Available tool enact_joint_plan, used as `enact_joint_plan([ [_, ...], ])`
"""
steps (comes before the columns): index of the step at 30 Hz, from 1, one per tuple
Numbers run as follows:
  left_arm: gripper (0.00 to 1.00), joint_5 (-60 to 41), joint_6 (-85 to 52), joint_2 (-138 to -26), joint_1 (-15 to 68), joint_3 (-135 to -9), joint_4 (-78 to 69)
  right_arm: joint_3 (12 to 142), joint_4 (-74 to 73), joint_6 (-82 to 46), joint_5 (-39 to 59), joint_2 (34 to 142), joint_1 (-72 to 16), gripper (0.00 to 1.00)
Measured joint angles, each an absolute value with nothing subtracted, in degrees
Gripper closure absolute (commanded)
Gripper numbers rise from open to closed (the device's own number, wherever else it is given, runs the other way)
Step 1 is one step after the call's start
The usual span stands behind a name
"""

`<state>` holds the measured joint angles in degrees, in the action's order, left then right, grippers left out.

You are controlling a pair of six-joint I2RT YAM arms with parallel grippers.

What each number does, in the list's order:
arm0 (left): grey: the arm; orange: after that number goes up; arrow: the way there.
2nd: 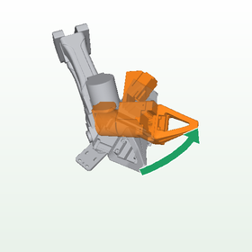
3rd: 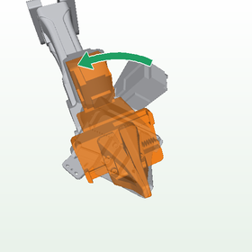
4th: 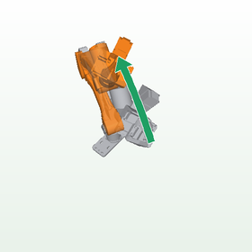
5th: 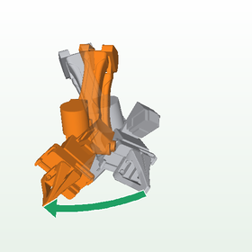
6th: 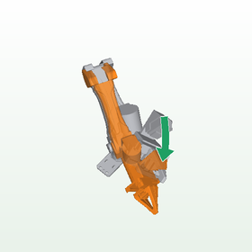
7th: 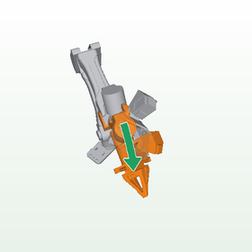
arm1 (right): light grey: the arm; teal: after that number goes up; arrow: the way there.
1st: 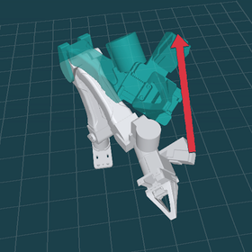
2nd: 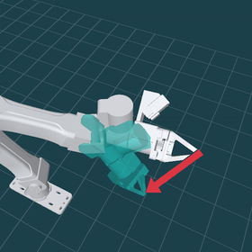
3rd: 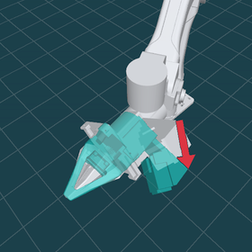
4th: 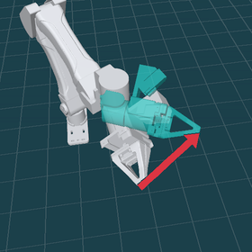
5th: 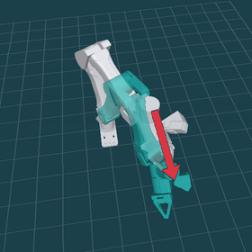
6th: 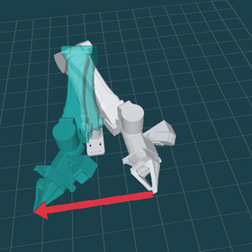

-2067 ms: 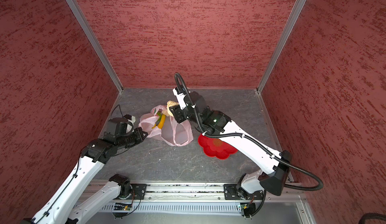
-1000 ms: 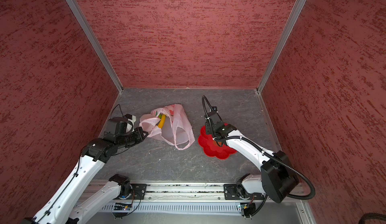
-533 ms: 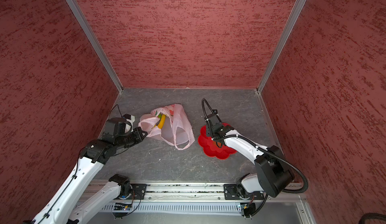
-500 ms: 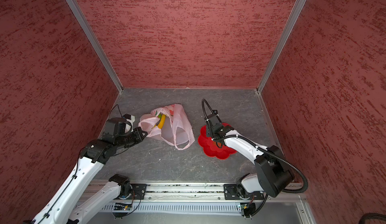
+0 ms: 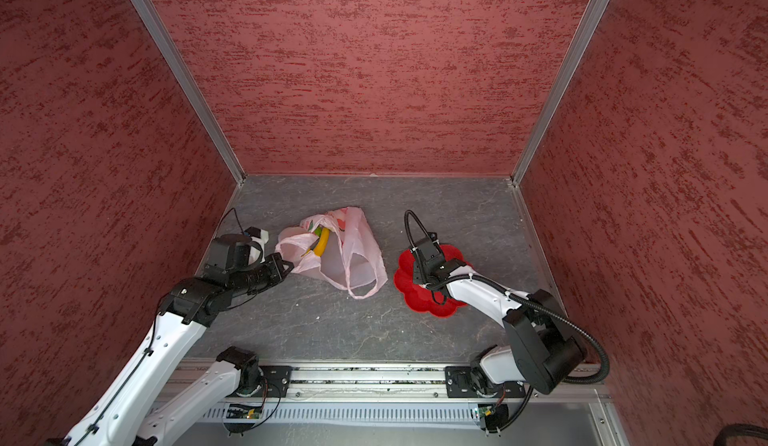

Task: Take the fake fruits out of the plastic bag
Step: 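Open the right gripper to release the bun onto the red plate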

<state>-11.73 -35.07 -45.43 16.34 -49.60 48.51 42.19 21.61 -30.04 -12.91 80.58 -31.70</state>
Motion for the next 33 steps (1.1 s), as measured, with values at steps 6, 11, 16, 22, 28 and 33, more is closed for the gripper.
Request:
enact_joint_plan([
  [6, 0.97, -11.73, -35.07, -45.41, 16.34, -49.60, 48.86, 42.19, 21.30, -30.52, -12.91, 80.60, -31.70, 0.49],
  [11, 0.97, -11.70, -35.07, -45.19, 16.34, -49.60, 48.97, 42.19, 21.30, -30.72, -12.95, 80.58, -31.70, 0.44],
  [16, 0.97, -11.70, -35.07, -44.64, 16.34, -49.60, 49.30, 42.19, 21.34, -30.98, -12.93, 80.60, -31.70, 0.36],
  [22, 0.97, -11.70, -34.96, -44.51, 16.34, -49.60, 50.19, 42.65, 23.05, -30.79, -12.95, 80.42, -31.70, 0.27],
  [28, 0.97, -11.84, -33.98, -43.92, 16.21, -49.76, 54.22, 46.22, 27.40, -30.41, -14.02, 76.25, -31.70, 0.24],
  [33, 0.98, -11.62, -34.00, -43.05, 16.08, -51.62, 60.12, 50.83, 29.85, -28.64, -14.33, 71.44, -32.53, 0.37],
])
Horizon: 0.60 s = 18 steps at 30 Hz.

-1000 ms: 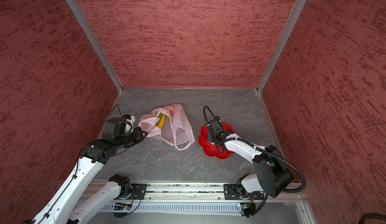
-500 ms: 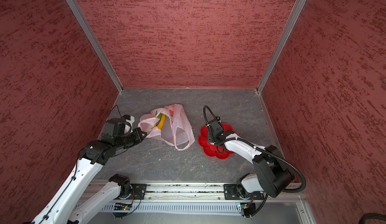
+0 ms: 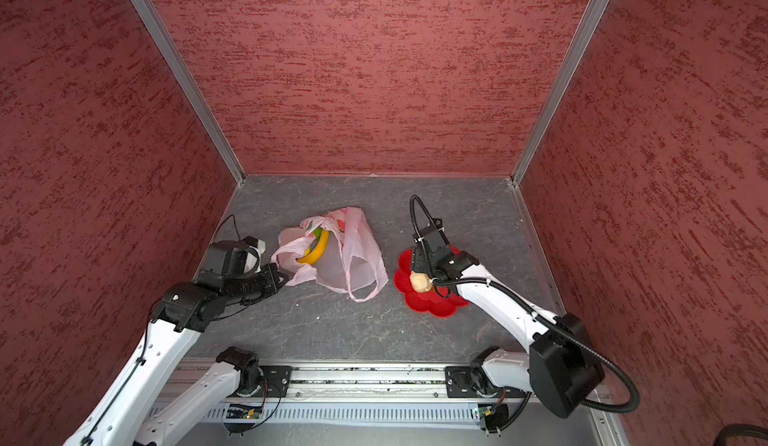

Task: Take the fake fruits out of the plastic bag
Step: 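Open the right gripper to release the bun onto the red plate, then move the right gripper back over the bag and lower it inside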

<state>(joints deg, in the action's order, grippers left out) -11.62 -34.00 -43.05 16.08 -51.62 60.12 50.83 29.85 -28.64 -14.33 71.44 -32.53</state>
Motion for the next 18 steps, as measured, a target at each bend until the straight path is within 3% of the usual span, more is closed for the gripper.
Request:
enact_joint_plan([
  [7, 0.98, -7.22, -35.77, -42.74, 16.08, -54.22, 68.95, 64.20, 28.60, -22.79, -11.03, 72.16, -41.23, 0.49],
  [12, 1.00, -2.83, -38.09, -42.37, 16.12, -54.22, 73.67, 75.33, 23.31, -19.62, -5.43, 80.82, -49.23, 0.58],
  [18, 1.00, 0.25, -40.05, -41.08, 16.21, -54.22, 75.18, 79.90, 18.11, -20.80, 2.79, 93.93, -54.30, 0.67],
])
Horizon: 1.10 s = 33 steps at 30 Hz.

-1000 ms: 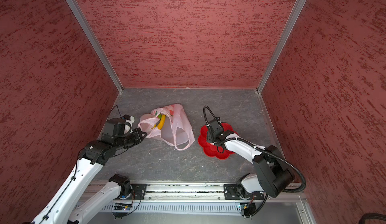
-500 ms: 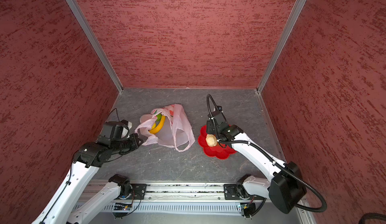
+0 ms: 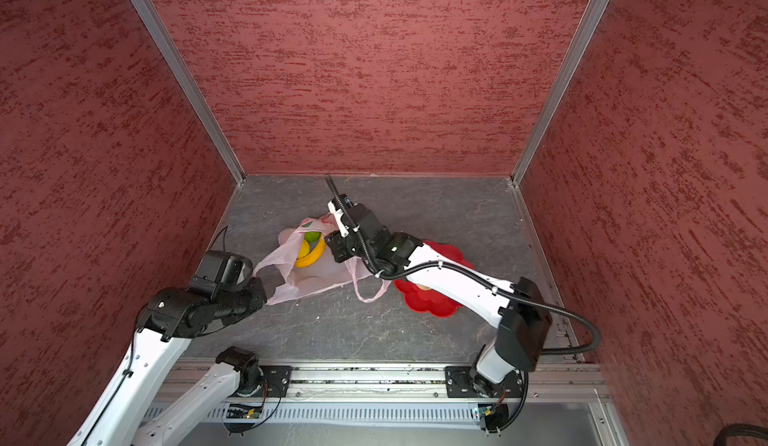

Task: Take the fake fruits out of the plastic bag
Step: 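Move the right gripper back over the bag and lower it inside, then lower the right gripper onto the yellow banana and close on it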

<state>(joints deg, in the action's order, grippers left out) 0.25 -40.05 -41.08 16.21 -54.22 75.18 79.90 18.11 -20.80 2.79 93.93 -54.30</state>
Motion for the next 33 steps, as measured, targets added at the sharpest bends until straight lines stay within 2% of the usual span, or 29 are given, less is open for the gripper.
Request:
enact_joint_plan([
  [7, 1.00, 0.21, -41.10, -39.99, 16.49, -53.82, 74.04, 79.90, 17.91, -25.23, 7.31, 101.89, -57.28, 0.68],
  [19, 1.00, -1.72, -45.43, -35.68, 18.09, -49.32, 68.84, 83.11, 14.85, -30.79, 7.70, 111.26, -57.84, 0.72],
  [33, 1.00, -2.90, -45.63, -38.30, 18.13, -49.19, 64.58, 83.07, 15.73, -26.11, 8.56, 111.70, -59.48, 0.72],
])
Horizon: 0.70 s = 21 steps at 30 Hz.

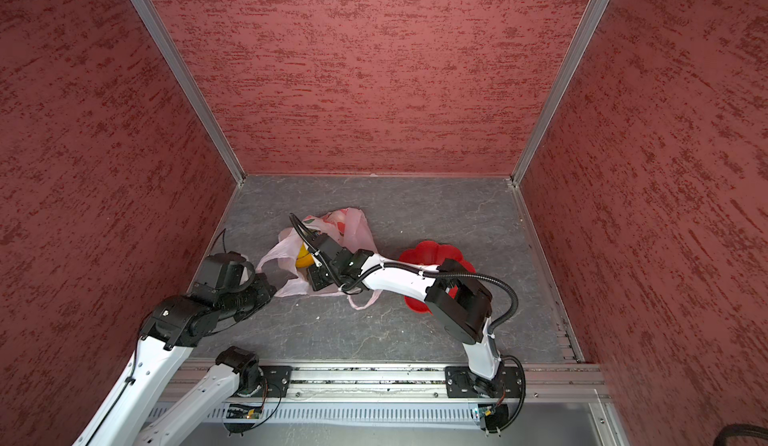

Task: Take the fake fruits out of the plastic bag
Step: 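Lower the right gripper onto the yellow banana and close on it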

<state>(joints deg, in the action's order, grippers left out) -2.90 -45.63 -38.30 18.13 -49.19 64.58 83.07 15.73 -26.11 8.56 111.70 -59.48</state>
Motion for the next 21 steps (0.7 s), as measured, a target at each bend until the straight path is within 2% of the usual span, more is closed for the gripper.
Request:
enact_joint_plan([
  [15, 1.00, -0.84, -45.98, -39.38, 18.13, -50.26, 68.95, 94.52, 19.11, -32.82, 5.67, 125.29, -55.53, 0.55],
  [21, 1.00, 1.52, -47.09, -40.62, 18.13, -50.26, 69.49, 97.32, 17.78, -36.49, 3.84, 127.59, -52.18, 0.53],
])
